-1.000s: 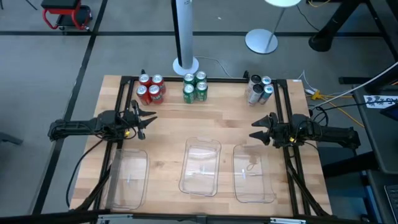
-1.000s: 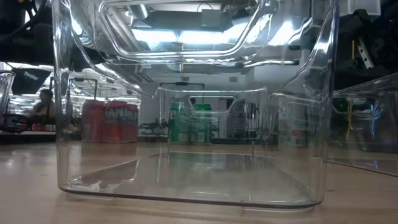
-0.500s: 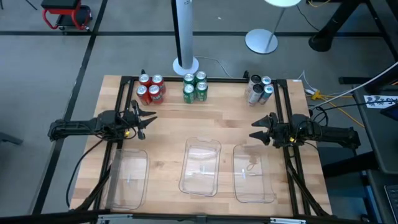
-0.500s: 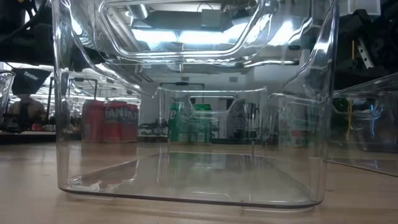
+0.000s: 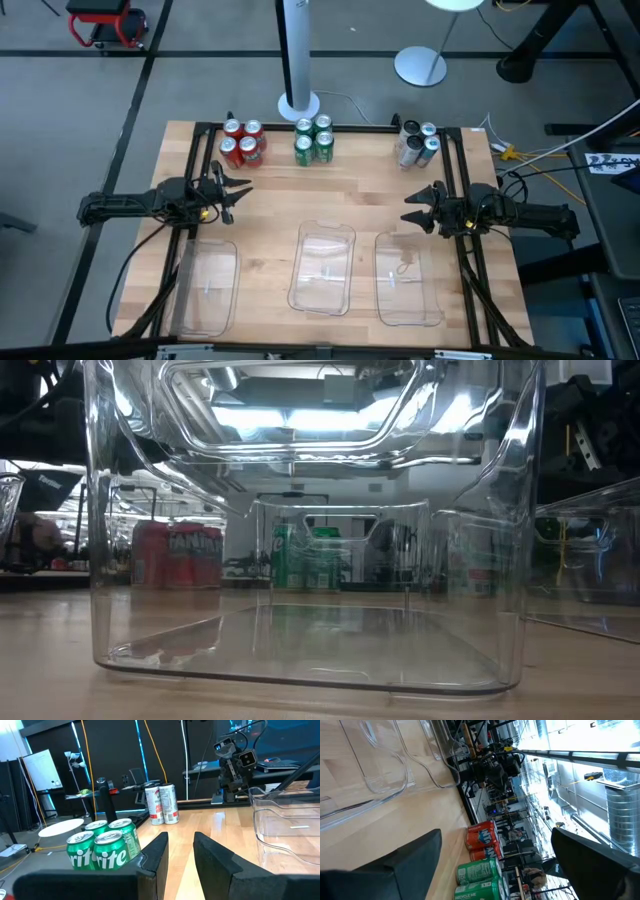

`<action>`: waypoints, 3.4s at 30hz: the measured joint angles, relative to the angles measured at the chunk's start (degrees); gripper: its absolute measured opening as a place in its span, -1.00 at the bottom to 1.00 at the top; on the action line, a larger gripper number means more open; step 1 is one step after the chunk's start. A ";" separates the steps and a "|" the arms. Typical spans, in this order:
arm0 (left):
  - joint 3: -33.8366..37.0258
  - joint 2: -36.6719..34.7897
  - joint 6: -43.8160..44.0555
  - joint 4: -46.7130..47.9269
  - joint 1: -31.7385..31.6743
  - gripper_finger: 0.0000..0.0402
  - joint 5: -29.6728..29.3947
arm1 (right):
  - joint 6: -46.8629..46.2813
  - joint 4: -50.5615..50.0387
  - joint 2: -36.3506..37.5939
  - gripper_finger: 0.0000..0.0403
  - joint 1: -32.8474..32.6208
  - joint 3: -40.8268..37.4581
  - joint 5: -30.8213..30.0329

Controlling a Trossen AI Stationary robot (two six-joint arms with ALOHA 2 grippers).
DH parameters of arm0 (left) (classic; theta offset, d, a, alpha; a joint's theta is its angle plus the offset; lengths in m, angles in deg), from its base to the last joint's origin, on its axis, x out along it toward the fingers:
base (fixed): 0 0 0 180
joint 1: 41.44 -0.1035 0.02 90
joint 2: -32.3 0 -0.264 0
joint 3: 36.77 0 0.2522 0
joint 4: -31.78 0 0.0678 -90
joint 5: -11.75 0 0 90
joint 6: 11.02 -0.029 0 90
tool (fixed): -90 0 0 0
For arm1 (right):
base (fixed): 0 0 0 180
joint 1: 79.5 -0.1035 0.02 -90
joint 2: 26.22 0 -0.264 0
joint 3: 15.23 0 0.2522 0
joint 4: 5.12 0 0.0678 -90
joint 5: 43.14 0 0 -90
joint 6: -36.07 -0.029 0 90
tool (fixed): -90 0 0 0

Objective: Sort soda cans

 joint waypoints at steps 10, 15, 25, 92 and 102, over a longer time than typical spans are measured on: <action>0.01 0.00 2.75 -0.94 0.00 -0.58 -0.02 | 0.01 0.22 -0.01 0.87 0.00 -0.01 -0.04; 0.02 0.00 7.24 -1.16 0.00 -0.58 -0.12 | 0.02 0.81 0.01 0.87 0.00 -0.10 -3.78; -6.68 3.81 3.20 -3.88 -0.05 -0.58 -0.35 | 0.00 4.62 -0.01 0.87 0.00 -0.10 -10.91; -67.76 80.01 15.27 17.43 -29.18 0.97 14.19 | 3.89 7.31 -0.01 0.87 0.00 0.01 -10.75; -67.39 83.40 14.01 17.77 -27.50 0.97 13.09 | 5.99 6.80 -0.01 0.87 0.02 0.01 -10.75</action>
